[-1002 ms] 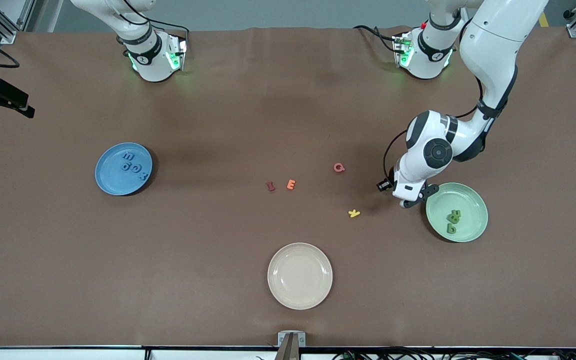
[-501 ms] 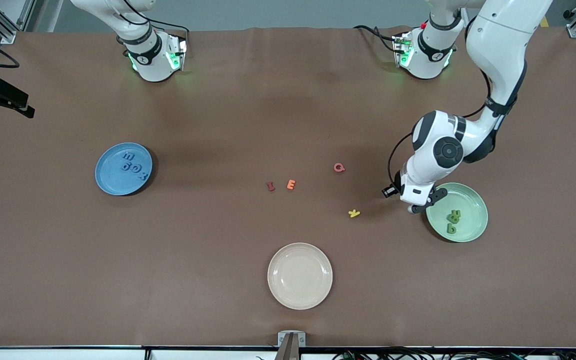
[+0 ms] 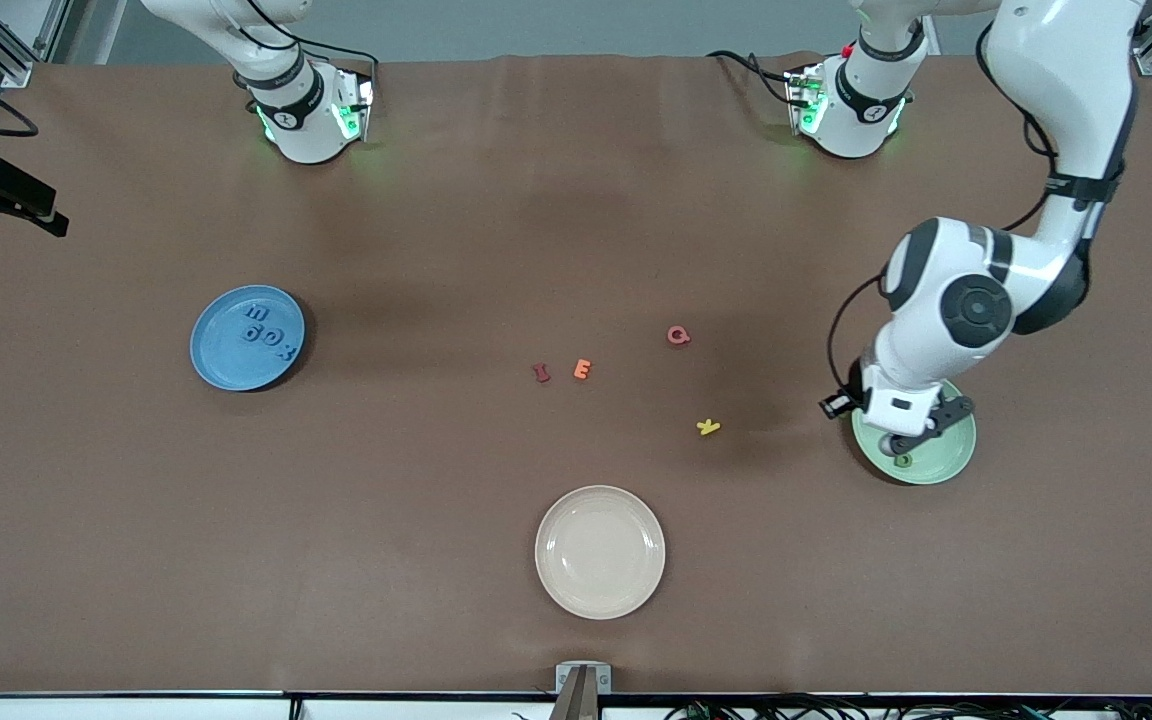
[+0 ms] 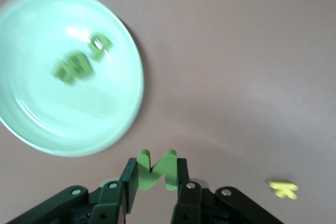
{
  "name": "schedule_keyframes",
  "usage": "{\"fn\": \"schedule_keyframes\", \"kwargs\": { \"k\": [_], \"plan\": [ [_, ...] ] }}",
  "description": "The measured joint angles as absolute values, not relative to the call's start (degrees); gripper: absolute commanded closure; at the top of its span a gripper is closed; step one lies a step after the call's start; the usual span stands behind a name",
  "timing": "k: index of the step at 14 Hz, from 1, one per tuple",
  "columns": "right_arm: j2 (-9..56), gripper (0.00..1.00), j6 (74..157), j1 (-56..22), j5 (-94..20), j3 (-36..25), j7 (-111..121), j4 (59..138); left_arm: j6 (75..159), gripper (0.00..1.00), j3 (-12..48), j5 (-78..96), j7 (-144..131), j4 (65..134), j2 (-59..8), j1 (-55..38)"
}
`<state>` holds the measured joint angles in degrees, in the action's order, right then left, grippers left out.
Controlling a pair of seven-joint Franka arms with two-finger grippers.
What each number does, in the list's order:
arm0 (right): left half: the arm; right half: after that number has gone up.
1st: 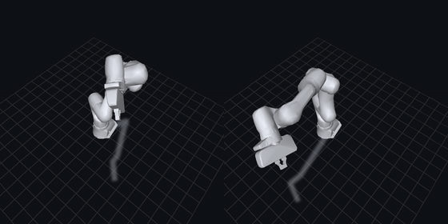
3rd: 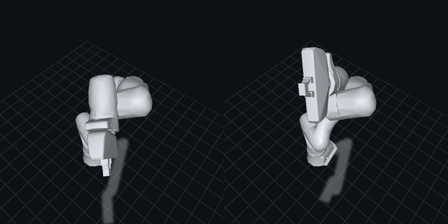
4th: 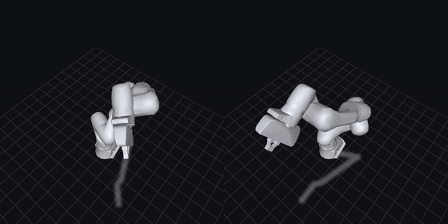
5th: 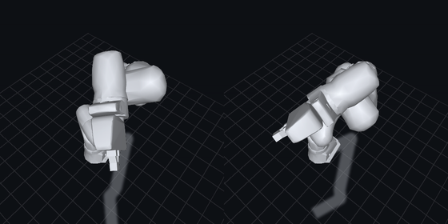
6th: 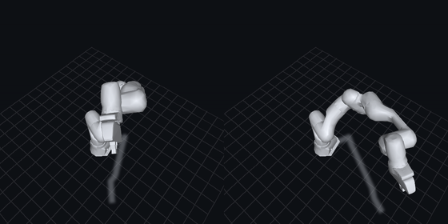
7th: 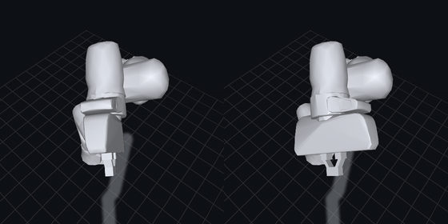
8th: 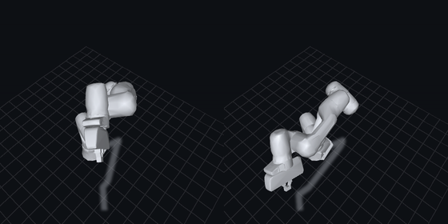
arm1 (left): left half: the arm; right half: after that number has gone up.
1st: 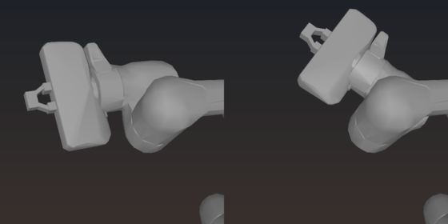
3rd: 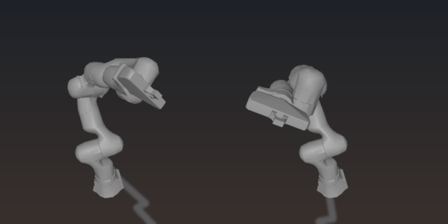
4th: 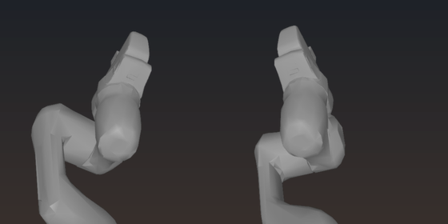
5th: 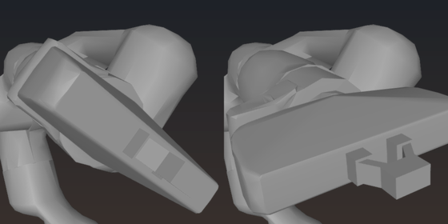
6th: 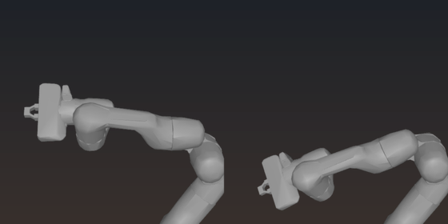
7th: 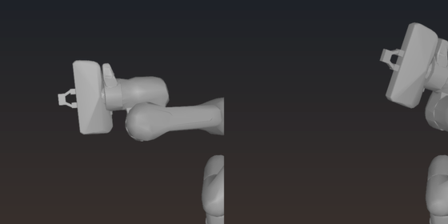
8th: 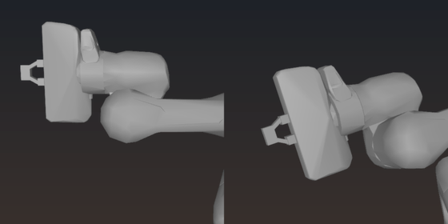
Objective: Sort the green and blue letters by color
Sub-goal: 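Carry the green N with the left gripper onto the green plate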
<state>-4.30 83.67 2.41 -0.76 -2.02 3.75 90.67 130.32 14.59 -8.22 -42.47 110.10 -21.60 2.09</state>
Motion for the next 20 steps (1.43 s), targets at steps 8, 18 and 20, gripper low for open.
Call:
{"fn": "schedule_keyframes", "kwargs": {
  "k": [8,18,20],
  "plan": [
    [-4.30,0.00,83.80,2.41,-0.86,-2.02,3.75,91.09,131.47,0.92,14.17,-16.46,-28.99,108.97,-26.98,10.67],
    [-4.30,0.00,83.79,2.41,-0.86,-2.01,3.75,91.18,135.00,0.80,14.25,-16.79,-28.27,108.07,-31.13,11.40],
    [-4.31,0.00,83.74,2.41,-0.86,-2.01,3.75,91.18,135.00,0.79,14.23,-16.79,-28.26,107.92,-31.33,11.40]
  ]
}}
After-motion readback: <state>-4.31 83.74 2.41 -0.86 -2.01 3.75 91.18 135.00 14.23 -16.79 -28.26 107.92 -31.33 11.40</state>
